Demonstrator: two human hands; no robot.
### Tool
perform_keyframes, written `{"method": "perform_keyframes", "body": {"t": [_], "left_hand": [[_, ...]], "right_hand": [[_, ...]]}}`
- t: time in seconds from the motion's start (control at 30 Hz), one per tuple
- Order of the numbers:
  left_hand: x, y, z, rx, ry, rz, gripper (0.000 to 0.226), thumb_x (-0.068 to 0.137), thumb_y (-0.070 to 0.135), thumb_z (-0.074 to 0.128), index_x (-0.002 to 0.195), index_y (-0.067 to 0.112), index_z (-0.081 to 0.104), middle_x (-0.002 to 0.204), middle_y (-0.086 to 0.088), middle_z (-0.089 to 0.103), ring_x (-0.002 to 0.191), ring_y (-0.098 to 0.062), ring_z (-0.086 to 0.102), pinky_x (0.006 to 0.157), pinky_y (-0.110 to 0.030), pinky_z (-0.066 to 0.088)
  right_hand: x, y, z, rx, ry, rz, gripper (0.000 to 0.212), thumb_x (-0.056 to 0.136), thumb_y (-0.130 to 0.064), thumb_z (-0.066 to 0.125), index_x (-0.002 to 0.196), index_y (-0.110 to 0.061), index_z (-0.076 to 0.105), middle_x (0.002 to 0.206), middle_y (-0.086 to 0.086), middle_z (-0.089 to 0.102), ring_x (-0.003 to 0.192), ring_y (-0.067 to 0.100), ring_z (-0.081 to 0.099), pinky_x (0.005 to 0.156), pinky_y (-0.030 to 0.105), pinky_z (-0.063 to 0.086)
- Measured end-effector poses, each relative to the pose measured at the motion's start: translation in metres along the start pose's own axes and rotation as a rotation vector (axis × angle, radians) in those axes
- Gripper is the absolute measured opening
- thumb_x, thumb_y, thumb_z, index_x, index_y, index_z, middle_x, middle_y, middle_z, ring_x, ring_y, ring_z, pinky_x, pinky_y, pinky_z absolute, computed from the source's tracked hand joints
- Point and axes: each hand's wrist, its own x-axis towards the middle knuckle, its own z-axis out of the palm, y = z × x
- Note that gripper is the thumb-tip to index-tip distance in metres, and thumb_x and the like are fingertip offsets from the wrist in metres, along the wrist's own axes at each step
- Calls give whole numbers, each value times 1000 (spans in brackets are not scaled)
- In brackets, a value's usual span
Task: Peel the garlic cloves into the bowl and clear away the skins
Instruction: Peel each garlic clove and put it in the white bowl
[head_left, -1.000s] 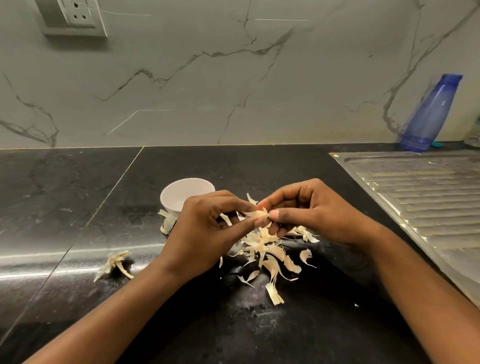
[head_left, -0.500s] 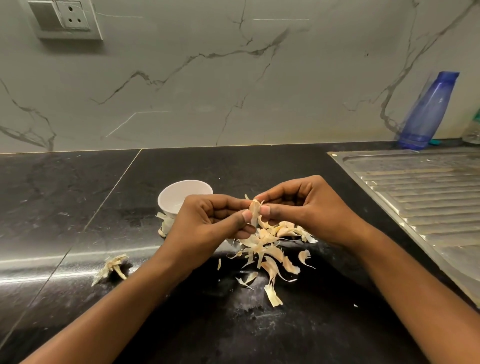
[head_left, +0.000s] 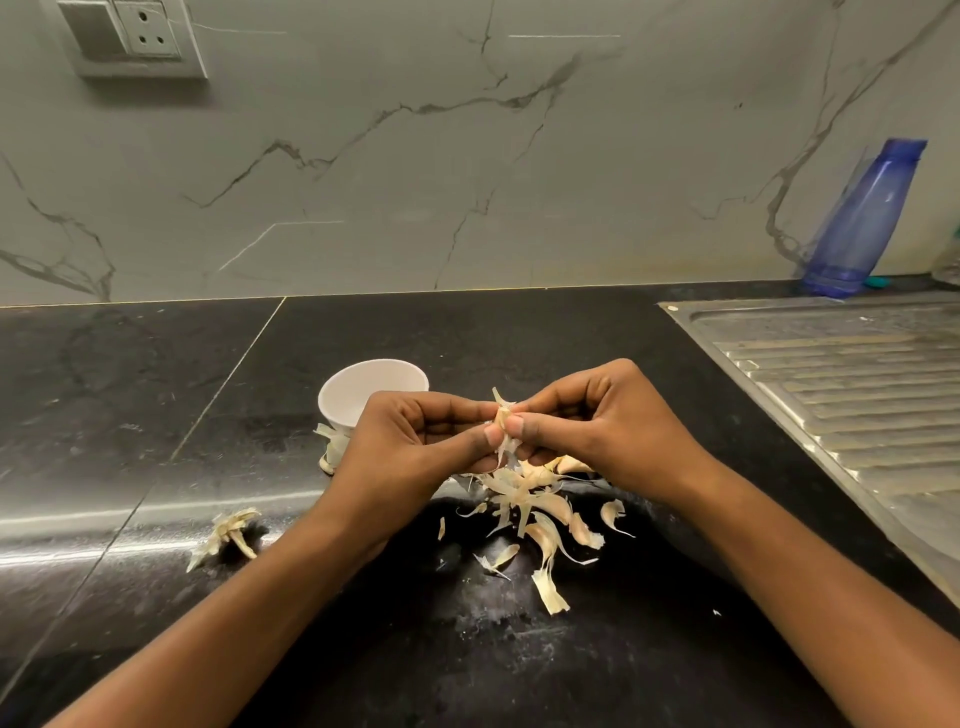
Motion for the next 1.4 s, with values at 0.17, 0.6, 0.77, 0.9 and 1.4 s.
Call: {"method": "perform_keyframes", "body": {"t": [0.17,0.6,0.77,0.9,1.4], "left_hand": [[0,-1,2,16,22,24,19,84,0,80,103,1,79,90,-15,81,83,-30,81,75,-29,65],[-2,3,1,-8,46,33,21,83,0,79,103,1,79,90,-15,81,82,-31,80,76,-31,66],[-3,1,2,20,38,29,19,84,-3,79,103,2,80,90,-14,81,82,-30,80,76,-30,66],[-3,1,4,11,51,51,18,83,-5,79,100,3,80,88,-14,81,80,-30,80,75,-30,66],[1,7,-3,-181,22,-125,24,92,-3,67,115,-1,74,103,-20,80,89,-30,80,81,-31,65]], "right_hand": [[-2,2,8,-54,56,-41,13,91,-16,83,101,-8,84,84,5,82,76,22,80,71,30,65],[-3,0,6,37,29,-43,24,83,-20,83,103,-7,83,92,7,83,83,27,81,78,37,67],[-4,0,4,45,4,-9,24,81,-19,85,102,-6,84,92,8,83,83,28,81,77,33,66],[-4,2,9,26,81,-55,12,86,-7,84,98,-5,84,86,8,82,77,26,81,70,29,65],[2,1,1,-60,79,-90,32,91,16,63,99,-6,83,90,5,82,84,22,80,75,29,65]]}}
